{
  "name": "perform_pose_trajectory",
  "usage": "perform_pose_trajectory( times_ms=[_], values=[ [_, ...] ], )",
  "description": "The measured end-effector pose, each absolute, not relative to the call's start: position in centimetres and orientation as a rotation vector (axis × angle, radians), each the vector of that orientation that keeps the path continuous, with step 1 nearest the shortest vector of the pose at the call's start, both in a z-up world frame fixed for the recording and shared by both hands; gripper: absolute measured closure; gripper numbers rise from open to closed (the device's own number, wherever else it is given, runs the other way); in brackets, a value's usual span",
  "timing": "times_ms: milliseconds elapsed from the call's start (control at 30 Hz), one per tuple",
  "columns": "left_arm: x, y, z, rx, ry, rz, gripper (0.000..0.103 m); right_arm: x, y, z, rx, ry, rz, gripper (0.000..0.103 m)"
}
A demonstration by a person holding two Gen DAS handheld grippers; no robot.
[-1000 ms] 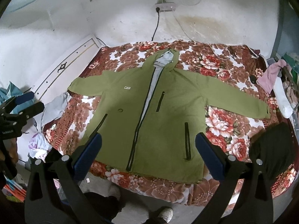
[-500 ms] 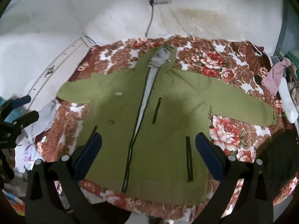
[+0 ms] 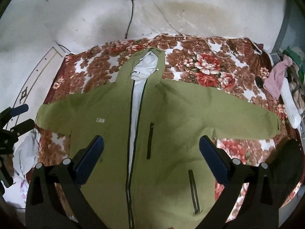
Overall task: Fold large clothes
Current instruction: 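Lower both tools to the jacket's front panels beside the zipper and grasp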
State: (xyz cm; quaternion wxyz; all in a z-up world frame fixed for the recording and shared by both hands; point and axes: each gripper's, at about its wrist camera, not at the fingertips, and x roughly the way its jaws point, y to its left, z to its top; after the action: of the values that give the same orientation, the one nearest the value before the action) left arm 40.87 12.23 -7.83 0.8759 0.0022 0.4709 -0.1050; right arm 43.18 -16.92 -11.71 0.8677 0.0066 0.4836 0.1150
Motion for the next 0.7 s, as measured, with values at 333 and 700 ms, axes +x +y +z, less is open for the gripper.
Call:
perform_pose_trajectory(
  times_ms=[333,700],
  values=[
    [56.4,13.7,-13.8,0.070,1.007,-0.145,0.005,61.4,-14.3,-18.5,-0.009,1.062,0.321,0.005],
    [74.3,16.3,-25.6,0.031,1.079,-0.155,0.005,81.5,-11.0,-31.5,-0.087,1.149,0.404,0.005]
  ],
)
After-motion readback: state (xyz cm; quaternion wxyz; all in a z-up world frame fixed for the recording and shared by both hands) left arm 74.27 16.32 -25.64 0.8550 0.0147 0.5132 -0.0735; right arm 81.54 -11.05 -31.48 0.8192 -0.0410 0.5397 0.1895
